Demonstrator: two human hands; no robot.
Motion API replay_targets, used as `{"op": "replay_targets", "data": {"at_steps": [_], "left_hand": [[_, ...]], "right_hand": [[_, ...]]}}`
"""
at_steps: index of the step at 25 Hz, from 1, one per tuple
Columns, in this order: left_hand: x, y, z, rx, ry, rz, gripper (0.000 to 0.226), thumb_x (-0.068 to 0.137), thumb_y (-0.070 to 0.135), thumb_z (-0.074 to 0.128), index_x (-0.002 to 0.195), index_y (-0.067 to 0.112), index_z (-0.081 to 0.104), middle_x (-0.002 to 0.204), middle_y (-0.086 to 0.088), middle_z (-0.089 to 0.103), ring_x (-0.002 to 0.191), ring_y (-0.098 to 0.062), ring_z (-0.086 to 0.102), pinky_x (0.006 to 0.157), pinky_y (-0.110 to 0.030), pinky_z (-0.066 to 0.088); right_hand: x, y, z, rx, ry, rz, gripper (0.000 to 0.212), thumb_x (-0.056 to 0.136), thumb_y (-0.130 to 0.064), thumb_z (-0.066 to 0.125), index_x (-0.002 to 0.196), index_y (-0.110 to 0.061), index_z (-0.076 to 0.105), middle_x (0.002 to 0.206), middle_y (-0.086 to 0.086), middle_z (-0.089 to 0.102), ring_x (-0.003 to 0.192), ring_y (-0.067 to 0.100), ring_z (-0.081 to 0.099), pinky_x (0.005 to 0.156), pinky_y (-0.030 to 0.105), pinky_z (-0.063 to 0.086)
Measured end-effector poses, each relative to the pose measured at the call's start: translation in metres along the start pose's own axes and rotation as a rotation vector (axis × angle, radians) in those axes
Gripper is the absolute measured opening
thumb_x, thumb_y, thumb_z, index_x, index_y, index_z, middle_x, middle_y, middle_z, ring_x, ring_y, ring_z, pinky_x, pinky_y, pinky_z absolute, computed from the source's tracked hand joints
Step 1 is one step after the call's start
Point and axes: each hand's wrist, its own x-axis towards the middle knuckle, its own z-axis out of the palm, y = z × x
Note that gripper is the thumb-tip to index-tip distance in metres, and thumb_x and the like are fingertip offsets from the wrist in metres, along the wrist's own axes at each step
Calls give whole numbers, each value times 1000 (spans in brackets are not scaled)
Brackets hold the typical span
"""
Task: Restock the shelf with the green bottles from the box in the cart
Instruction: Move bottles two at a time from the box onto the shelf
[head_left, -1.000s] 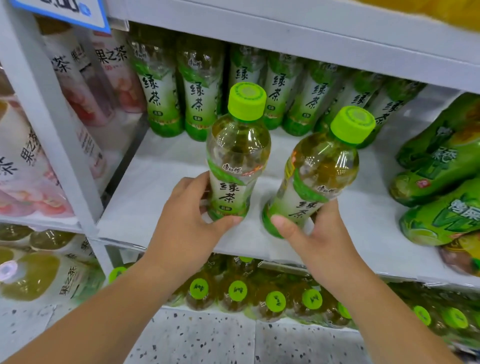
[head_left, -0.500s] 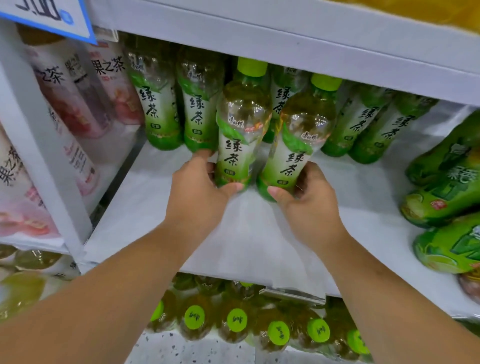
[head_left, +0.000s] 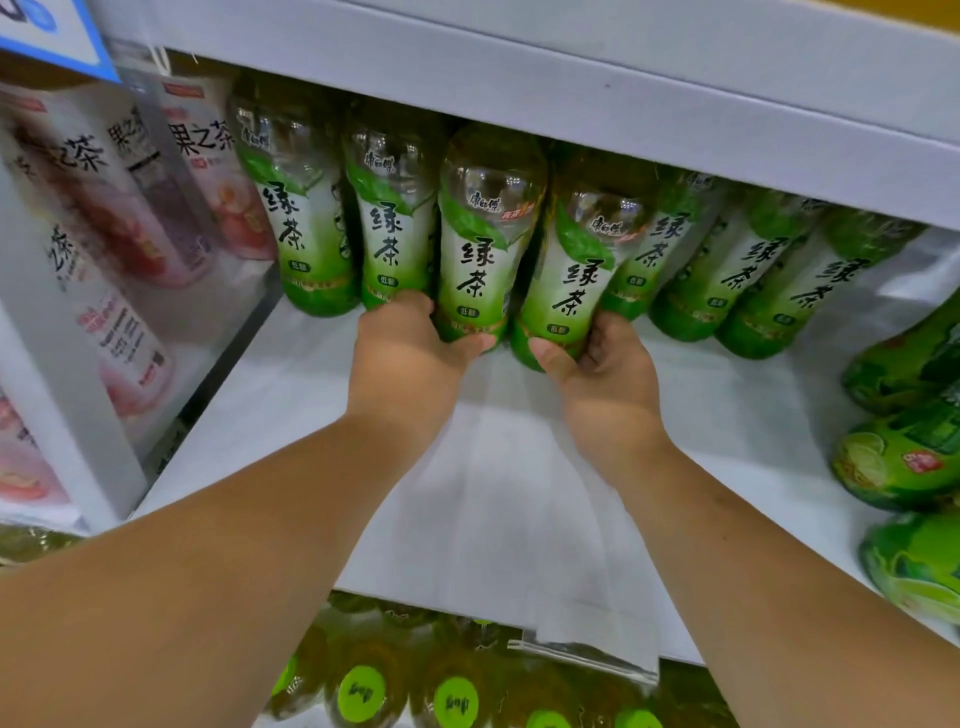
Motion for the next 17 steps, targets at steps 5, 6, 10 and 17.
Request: {"op": "replay_targets", "data": {"at_steps": [5,6,10,17], "left_hand": [[5,4,5,26,40,-53,49,65,41,92,65,27,45,66,16,53,60,4,50,51,-11,37],[6,3,6,24,40,-60,47,65,42,91,70,25,48,69,12,56,62,-2,54,55,-17,41],[-1,2,6,-56,47,-34,39,70,30,90,77,28,52,67,13,56,58,10,56,55,-4,42],[-4,3,7,-13,54,-25,30,76,25,86,93,16,64,73,13,56,67,-5,57,55,-4,38]], "right_hand": [[0,0,1,-46,20,-8,40,82,-14,81,117,-21,63,109,-11,72,99,-1,69,85,14,52],[0,-1,2,-48,26,-4,39,81,-15,81,115,-22,63,108,-12,72,99,-1,69,86,15,52],[-1,-1,2,-92,56,-13,29,80,-24,82,104,-30,66,103,-13,74,96,-1,70,84,16,53],[-1,0,1,-232,43,1,45,82,-36,78,123,-23,66,118,-2,68,110,12,65,101,35,51]]}}
